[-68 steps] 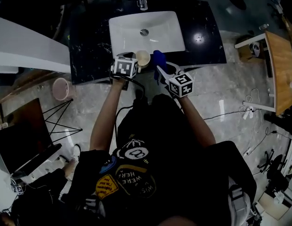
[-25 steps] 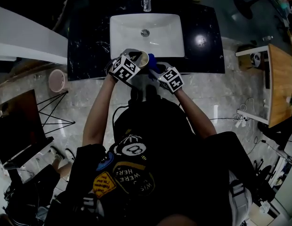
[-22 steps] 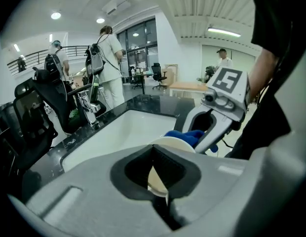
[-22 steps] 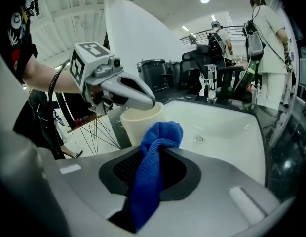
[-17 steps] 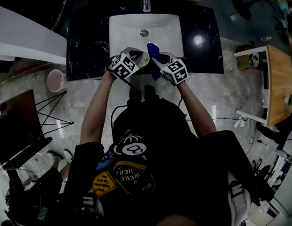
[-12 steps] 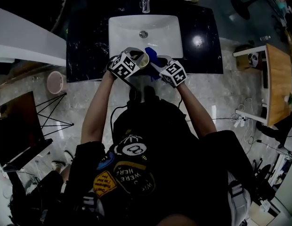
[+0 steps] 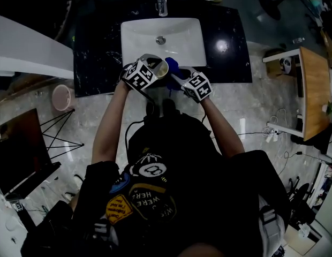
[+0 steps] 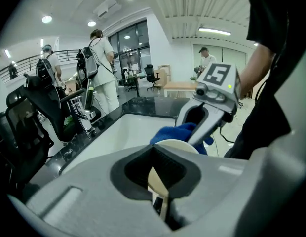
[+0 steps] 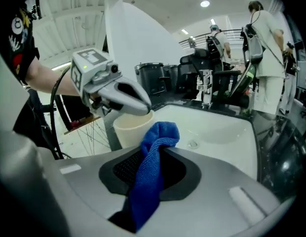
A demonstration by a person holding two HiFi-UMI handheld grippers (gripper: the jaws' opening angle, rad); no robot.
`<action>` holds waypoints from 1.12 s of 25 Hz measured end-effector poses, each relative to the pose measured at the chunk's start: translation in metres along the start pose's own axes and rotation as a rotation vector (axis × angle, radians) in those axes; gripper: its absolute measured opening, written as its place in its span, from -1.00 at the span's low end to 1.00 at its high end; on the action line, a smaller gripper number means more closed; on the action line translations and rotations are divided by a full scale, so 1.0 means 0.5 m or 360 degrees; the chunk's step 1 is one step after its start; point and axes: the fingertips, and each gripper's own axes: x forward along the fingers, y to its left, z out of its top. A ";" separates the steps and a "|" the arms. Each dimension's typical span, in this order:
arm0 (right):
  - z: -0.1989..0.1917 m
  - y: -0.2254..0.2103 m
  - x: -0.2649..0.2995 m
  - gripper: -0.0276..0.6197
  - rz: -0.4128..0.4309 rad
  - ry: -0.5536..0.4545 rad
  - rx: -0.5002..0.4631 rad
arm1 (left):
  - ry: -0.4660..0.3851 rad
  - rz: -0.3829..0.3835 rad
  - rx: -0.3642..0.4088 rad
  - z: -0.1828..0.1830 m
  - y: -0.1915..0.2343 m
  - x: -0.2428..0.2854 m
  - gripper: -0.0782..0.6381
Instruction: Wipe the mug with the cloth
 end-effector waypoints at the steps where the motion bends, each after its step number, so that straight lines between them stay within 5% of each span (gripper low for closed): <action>1: 0.017 -0.019 -0.003 -0.65 -0.0044 -0.0027 0.0006 | 0.0005 0.0007 0.0005 -0.001 0.001 -0.002 -0.77; 9: 0.015 -0.007 0.028 -0.65 0.0023 0.0075 -0.0194 | -0.0047 -0.0050 -0.0105 0.005 -0.011 -0.003 -0.77; 14: -0.030 0.028 0.011 -0.65 0.0054 0.0118 -0.0177 | -0.0084 -0.0060 -0.0053 0.004 -0.024 -0.007 -0.77; 17: -0.014 0.004 -0.016 -0.65 -0.0077 -0.0002 -0.0038 | -0.0127 0.0034 -0.0081 0.009 -0.012 -0.028 -0.77; 28: 0.082 0.040 -0.159 -0.65 -0.0365 -0.0488 0.0196 | -0.0698 0.0515 -0.0710 0.042 -0.003 -0.260 -0.77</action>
